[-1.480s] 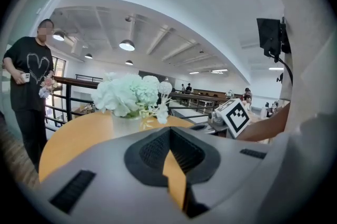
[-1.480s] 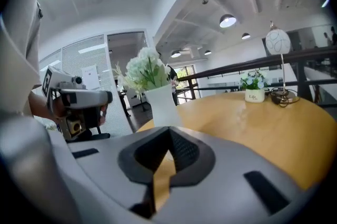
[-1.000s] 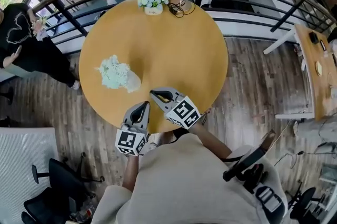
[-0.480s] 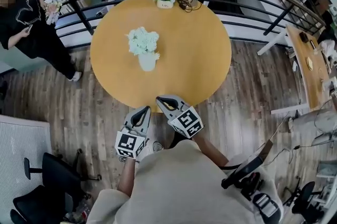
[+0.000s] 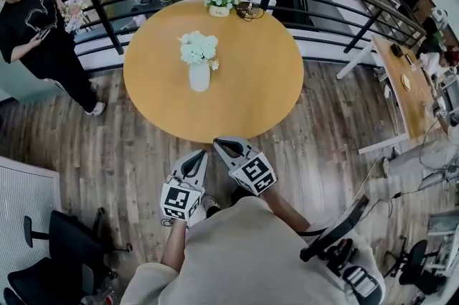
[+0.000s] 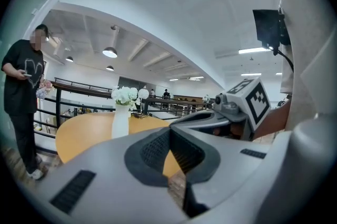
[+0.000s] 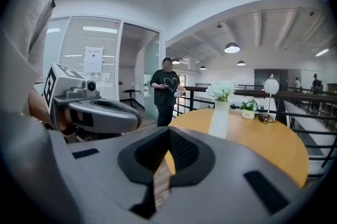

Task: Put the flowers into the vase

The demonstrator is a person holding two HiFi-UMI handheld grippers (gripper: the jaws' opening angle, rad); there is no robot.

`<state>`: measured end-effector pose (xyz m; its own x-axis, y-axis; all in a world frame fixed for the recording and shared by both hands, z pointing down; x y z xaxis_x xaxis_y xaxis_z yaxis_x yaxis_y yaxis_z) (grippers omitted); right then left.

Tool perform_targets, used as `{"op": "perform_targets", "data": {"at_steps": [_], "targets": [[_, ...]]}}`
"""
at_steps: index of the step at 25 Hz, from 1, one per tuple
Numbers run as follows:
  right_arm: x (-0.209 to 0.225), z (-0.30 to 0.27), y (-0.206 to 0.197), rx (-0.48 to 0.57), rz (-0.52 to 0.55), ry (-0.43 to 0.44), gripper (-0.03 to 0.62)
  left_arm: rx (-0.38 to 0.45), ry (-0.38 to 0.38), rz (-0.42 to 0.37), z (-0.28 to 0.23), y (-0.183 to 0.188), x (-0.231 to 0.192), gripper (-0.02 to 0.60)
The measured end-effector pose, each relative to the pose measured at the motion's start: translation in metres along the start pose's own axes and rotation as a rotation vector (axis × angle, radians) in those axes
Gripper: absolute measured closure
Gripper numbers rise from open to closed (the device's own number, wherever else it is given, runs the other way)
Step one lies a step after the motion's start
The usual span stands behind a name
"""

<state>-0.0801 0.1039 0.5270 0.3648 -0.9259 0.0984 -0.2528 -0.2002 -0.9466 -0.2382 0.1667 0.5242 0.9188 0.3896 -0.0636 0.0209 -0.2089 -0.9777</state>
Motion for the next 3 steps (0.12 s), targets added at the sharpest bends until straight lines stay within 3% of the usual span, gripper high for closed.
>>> {"op": "perform_targets", "data": {"at_steps": [3], "targets": [[-0.0155, 0.0003, -0.0082, -0.013, 0.008, -0.008, 0.588, 0.008, -0.011, -0.01, 0.01, -0.0058, -0.0002, 0.575]]}}
Point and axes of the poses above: the fingertips, and each gripper's own axes: z backward along the fingers, x to its right, y out of its top, the point moved 10 cm from there along z, backward along the fingers, and after that the axes turned 12 degrees about y, right-handed, at the moved point
